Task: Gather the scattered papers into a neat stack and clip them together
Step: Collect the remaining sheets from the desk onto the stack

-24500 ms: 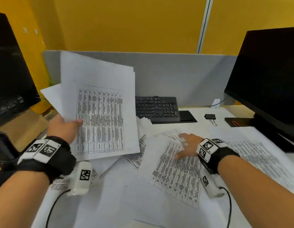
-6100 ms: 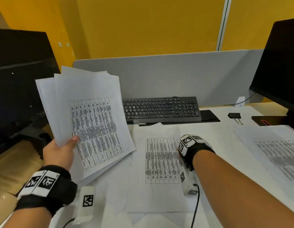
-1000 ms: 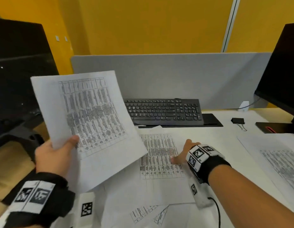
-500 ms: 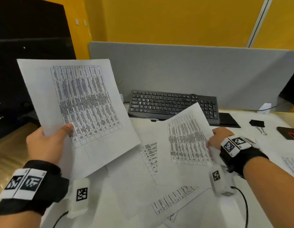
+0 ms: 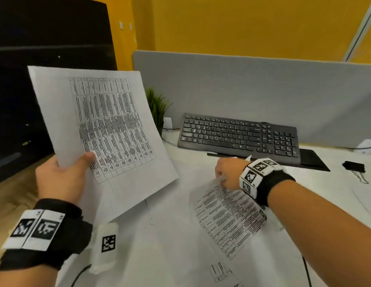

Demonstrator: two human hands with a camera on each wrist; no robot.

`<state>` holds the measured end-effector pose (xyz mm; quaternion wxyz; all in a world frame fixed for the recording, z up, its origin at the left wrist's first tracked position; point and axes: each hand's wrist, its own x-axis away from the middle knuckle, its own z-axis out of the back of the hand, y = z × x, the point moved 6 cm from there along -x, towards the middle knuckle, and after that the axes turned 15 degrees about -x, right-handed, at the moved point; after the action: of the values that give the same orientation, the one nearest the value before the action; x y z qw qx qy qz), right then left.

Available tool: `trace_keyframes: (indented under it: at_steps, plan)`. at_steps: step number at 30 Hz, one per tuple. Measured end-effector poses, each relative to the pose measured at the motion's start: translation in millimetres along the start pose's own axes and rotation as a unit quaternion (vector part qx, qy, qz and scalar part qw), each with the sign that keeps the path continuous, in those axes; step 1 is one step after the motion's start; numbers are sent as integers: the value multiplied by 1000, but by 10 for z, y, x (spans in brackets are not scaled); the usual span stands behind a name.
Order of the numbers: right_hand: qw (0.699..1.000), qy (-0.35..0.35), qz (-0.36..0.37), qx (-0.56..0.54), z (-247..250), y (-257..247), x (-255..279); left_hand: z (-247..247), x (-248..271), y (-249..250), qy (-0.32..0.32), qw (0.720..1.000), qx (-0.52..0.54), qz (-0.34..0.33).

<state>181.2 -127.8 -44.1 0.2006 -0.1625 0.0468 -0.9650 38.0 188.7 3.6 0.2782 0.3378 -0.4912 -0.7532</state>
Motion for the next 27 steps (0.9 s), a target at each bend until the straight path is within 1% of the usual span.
trace_keyframes:
  at_steps: [3,5,8,12,14,19,22,27]
  plan:
    - [999,-48,25,8,-229,-74,-192,63,-59,-57,-3,1000,-8,0]
    - [998,-54,21,-1,-224,-75,-234,129,-98,-84,8,1000,-11,-3]
    - [998,-53,5,-36,-135,-94,-239,163,-114,-58,3,1000,-5,-12]
    - [998,-37,24,-52,-89,-143,-238,163,-88,-50,3,1000,-2,-12]
    - [998,-19,23,-63,-82,-109,-231,145,-63,-52,1,1000,0,-9]
    - [996,-15,17,-89,-102,-46,-208,112,-43,-114,-6,1000,-2,-2]
    - [998,0,20,-67,-88,-49,-209,130,-25,-103,-5,1000,3,-2]
    - [1000,-5,9,-3,-103,-92,-217,167,-1,-72,-6,1000,6,-3]
